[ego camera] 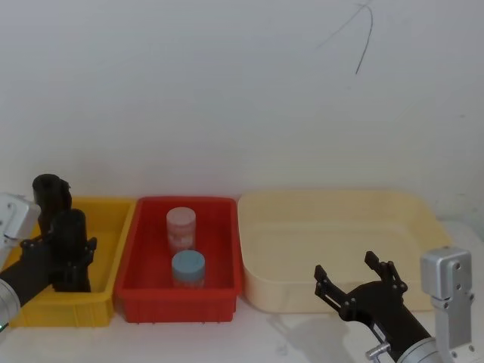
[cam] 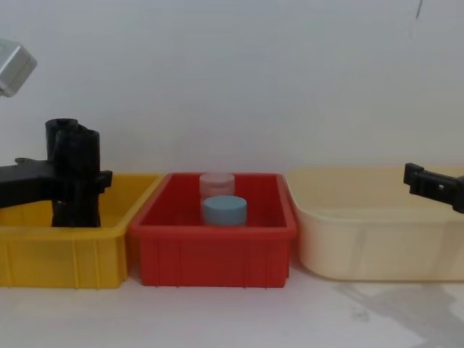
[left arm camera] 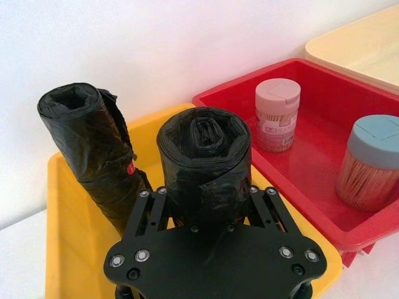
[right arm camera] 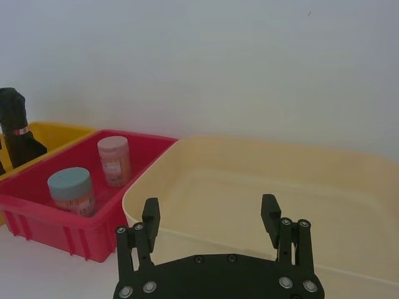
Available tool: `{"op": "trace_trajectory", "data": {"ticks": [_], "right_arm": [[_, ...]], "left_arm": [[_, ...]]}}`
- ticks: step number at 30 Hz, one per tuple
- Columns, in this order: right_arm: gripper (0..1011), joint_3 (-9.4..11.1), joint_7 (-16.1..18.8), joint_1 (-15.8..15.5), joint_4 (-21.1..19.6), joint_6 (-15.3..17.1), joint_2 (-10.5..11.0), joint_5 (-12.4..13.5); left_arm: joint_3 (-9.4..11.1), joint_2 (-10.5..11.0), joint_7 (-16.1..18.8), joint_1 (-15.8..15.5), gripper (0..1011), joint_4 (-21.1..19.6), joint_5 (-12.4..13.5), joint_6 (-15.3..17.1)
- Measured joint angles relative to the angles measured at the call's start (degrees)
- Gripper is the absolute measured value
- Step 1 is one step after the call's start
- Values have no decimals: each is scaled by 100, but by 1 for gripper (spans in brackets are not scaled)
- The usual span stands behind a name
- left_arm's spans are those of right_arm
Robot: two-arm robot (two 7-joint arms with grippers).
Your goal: Pick up the garbage bag with the one hand and transfer it to the other hand.
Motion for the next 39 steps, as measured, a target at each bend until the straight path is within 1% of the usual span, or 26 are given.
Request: {"op": "trace_trajectory", "data": {"ticks": [3, 11, 15, 20, 26, 29, 36, 37, 39], "right_arm": [[1001, 0, 0, 0, 0, 0, 0, 0], [1001, 0, 0, 5, 0, 3, -2, -2], [1001, 2, 1, 68, 9, 50, -3, -18], [1002, 0, 56, 249, 28, 221, 23, -54], [1001, -10, 229, 506, 25, 448, 100, -59], [1001, -13, 369, 652, -1, 595, 153, -34], [1001, -7, 759, 1005, -87, 921, 302, 109], [1002, -7, 759, 1005, -87, 921, 302, 109], [1001, -7, 893, 1089, -105, 1004, 352, 160]], "left_arm": [[8, -5, -16, -19, 465, 21, 4, -3], [20, -14, -45, -45, 415, 52, 11, -8], [15, -20, -50, -46, 402, 50, 15, -8], [-4, -13, -100, -48, 379, -20, 11, 15], [-60, 40, -214, -75, 366, -235, -47, 113], [-89, 79, -294, -96, 366, -359, -104, 182], [-161, 189, -481, -181, 366, -694, -263, 348], [-177, 209, -520, -204, 366, -760, -301, 388], [-191, 226, -552, -226, 366, -824, -334, 420]]}}
